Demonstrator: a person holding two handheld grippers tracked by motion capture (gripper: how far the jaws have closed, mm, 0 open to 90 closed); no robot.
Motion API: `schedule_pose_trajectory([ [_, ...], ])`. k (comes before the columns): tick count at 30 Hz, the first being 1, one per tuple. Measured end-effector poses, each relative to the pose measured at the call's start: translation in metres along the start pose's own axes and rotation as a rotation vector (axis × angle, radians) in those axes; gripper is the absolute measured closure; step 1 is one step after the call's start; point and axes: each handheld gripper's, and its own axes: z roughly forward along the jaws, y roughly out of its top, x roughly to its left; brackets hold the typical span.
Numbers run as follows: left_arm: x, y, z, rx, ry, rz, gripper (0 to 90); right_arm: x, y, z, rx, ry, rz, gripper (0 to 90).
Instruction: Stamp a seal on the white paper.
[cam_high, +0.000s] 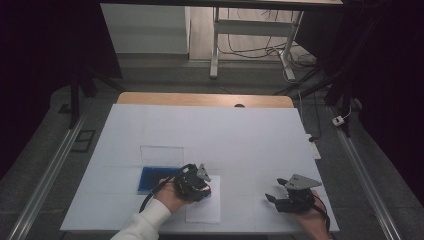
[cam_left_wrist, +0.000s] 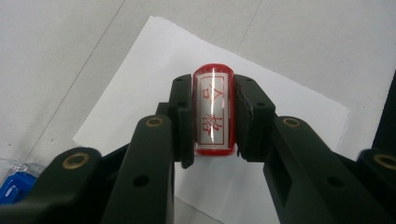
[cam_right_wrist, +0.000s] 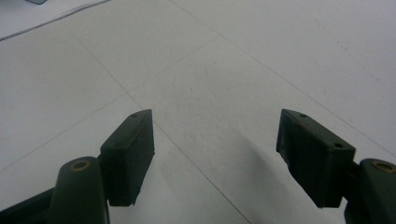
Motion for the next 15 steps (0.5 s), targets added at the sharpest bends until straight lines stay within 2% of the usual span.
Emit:
schedule_pose_trajectory([
  [7,0.002,0.000,-0.004,-0.023,-0.017,-0.009,70.7,0.000,0.000,-0.001,-0.002,0.004,0.007,27.7],
  [9,0.002,0.000,-0.005,-0.021,-0.014,0.002,70.5,0.000,0.000,-0.001,-0.003,0.004,0.007,27.7],
  [10,0.001,0.000,-0.005,-0.023,-0.009,0.022,70.4,-0.001,0.000,-0.001,-0.003,0.004,0.007,27.7],
  [12,-0.002,0.000,-0.009,-0.047,0.012,0.031,70.3,0.000,0.000,-0.002,-0.006,0.002,0.007,27.7],
  [15,0.000,0.000,-0.018,-0.093,0.008,0.019,70.3,-0.002,-0.001,-0.003,-0.007,-0.002,0.006,27.7],
])
